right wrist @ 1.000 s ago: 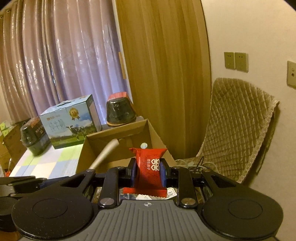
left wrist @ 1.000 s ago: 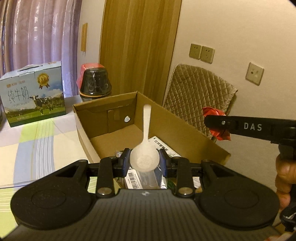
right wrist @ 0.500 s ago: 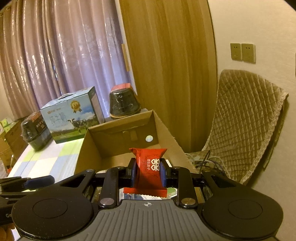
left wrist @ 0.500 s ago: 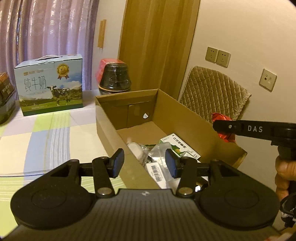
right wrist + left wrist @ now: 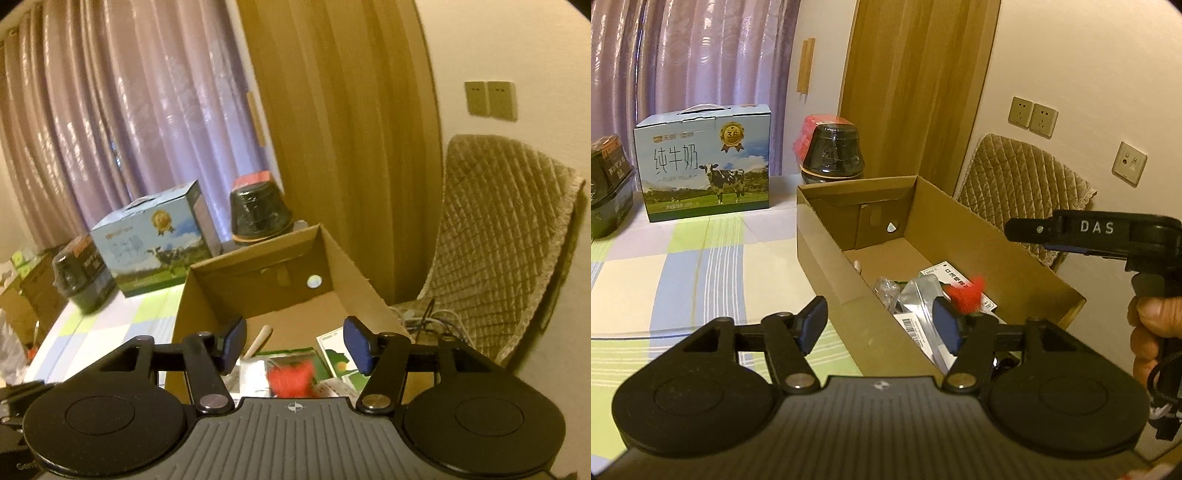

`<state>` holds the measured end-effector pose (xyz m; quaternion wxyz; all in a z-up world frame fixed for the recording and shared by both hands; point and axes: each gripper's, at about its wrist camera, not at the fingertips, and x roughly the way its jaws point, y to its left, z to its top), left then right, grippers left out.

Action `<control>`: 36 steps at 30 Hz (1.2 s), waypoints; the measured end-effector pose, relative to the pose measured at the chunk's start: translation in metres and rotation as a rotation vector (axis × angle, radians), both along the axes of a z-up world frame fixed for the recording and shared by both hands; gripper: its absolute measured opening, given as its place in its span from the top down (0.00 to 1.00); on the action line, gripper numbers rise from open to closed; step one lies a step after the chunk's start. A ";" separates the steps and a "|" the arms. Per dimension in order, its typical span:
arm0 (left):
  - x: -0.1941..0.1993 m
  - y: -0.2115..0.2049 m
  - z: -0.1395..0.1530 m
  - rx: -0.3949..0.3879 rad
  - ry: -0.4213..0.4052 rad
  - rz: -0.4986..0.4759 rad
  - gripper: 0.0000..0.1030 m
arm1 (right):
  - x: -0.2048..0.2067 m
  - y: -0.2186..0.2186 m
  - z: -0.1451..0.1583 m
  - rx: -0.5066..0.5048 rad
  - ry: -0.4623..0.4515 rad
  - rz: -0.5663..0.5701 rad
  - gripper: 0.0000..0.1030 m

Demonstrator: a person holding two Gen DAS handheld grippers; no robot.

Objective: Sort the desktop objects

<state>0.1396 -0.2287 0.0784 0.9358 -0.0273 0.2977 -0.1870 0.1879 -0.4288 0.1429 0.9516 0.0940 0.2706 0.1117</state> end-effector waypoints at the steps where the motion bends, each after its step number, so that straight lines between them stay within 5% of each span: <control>1: -0.002 0.001 0.001 -0.005 0.001 -0.001 0.39 | -0.001 -0.002 0.001 0.005 0.005 -0.006 0.45; 16: -0.068 0.008 0.035 0.004 -0.024 -0.006 0.02 | -0.073 -0.014 0.039 -0.009 -0.019 -0.039 0.13; 20: -0.094 0.010 0.043 0.011 -0.032 0.002 0.01 | -0.096 -0.011 0.048 -0.036 -0.007 -0.027 0.02; 36: -0.175 0.015 0.054 -0.033 0.050 0.082 0.01 | -0.184 -0.004 0.059 -0.105 0.055 0.003 0.02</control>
